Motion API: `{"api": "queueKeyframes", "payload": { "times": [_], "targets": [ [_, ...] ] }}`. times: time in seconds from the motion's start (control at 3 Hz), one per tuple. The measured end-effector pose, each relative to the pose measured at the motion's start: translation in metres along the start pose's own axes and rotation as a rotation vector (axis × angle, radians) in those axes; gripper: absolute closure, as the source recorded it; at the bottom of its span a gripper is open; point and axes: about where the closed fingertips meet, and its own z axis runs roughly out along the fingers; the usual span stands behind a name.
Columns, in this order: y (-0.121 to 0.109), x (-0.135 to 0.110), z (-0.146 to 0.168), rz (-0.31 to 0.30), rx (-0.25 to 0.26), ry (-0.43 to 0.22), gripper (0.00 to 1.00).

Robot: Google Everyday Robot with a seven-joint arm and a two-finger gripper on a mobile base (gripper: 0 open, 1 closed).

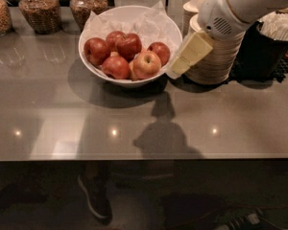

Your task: Pick apple from white bowl

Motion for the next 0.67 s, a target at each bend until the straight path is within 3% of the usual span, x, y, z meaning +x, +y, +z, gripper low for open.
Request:
{"api": "queueKeyframes", "payload": {
  "times": [0.33,0.67],
  "targets": [
    [-0.007,-0.0198,0.008,0.015,0.024,-0.041,0.0],
    [-0.007,-0.0198,0.008,0.015,0.024,-0.042,0.0]
  ]
}}
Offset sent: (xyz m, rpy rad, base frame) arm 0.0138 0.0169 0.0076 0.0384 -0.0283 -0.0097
